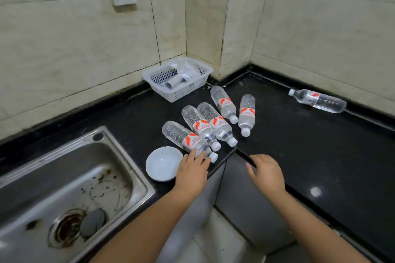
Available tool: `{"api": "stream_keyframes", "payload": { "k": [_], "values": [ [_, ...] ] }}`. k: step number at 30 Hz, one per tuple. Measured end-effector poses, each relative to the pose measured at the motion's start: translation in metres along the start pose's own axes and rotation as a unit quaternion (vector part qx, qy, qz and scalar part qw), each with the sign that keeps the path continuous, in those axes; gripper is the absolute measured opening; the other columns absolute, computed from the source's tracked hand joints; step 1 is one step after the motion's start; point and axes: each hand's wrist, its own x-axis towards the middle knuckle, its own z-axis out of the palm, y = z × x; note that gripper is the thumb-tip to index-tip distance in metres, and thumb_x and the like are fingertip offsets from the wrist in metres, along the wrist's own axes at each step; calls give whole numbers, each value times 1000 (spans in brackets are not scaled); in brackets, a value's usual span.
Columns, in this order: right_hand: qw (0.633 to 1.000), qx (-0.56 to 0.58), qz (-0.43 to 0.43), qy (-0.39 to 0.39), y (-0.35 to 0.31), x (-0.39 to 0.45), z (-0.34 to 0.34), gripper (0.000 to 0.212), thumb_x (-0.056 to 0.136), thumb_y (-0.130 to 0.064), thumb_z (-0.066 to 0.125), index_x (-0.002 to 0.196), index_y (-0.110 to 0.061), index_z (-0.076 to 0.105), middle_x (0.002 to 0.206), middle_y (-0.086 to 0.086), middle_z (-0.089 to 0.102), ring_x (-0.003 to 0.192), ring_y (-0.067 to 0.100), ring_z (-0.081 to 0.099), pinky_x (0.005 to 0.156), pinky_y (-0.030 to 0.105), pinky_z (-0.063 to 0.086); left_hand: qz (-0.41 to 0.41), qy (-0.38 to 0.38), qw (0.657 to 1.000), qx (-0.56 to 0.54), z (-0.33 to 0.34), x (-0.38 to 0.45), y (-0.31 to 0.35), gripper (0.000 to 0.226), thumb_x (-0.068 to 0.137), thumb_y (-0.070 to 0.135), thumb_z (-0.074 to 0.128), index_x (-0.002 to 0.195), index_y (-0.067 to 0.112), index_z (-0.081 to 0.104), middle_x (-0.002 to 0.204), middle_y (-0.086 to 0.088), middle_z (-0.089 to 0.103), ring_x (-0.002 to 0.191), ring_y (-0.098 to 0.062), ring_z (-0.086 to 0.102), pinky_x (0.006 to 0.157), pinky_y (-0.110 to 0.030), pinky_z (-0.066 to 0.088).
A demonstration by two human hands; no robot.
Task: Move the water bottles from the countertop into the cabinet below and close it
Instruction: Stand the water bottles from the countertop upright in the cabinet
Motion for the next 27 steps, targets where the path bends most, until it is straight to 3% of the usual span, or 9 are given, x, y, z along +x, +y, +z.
{"api": "stream_keyframes", "payload": {
  "k": [3,6,10,12,15,17,20,24,27],
  "values": [
    [999,0,9,-46,10,16,-2,21,54,-4,85,67,0,69,59,13,71,59,33,68,56,35,56,9,-34,999,13,-1,11,11,55,92,11,49,144,13,32,156,-7,24,147,-27,14,119,-37,17],
    [996,11,54,-64,18,30,1,16,77,-11,69,87,2,69,86,19,74,90,39,64,76,41,51,51,-36,997,40,1,22,32,50,60,27,83,107,14,70,118,-9,67,121,-25,59,96,-27,50],
    [992,16,34,-117,17,50,14,30,89,-20,56,116,-9,61,116,11,66,115,33,51,92,36,42,93,-123,980,127,33,45,44,40,95,6,42,134,-2,41,139,-20,41,138,-35,27,109,-41,32],
    [987,50,17,-155,14,62,25,32,89,-20,56,120,-10,59,120,10,63,117,31,50,95,35,41,98,-108,979,140,45,61,38,38,94,12,49,130,0,49,133,-18,48,132,-32,37,103,-37,38],
    [976,132,14,-172,10,85,43,38,85,-10,61,122,-2,57,125,18,59,118,35,51,102,37,38,140,-60,981,119,49,80,24,26,45,35,86,63,20,76,72,5,72,70,-11,66,62,-19,46],
    [969,157,18,-190,9,98,52,43,85,-5,62,126,-1,53,132,19,52,123,33,49,105,32,34,146,-34,980,130,52,92,10,17,51,30,75,42,18,66,49,6,62,57,-12,57,56,-20,32],
    [953,212,37,-212,8,108,60,46,82,0,63,127,-1,52,134,18,51,124,29,48,101,26,34,189,5,970,150,51,92,2,30,65,11,44,39,17,60,43,4,56,47,-14,55,53,-22,26],
    [929,291,90,-210,8,111,66,36,78,2,65,113,0,58,116,20,62,98,21,54,83,22,35,223,-31,962,154,38,91,-4,14,57,15,54,46,19,62,48,4,60,45,-11,57,42,-13,39],
    [927,302,127,-184,7,108,70,26,77,2,63,103,-2,62,108,24,62,101,33,58,80,23,35,206,-21,963,170,28,91,-5,22,62,15,47,53,19,67,54,2,65,47,-14,60,43,-15,43]
  ]
}}
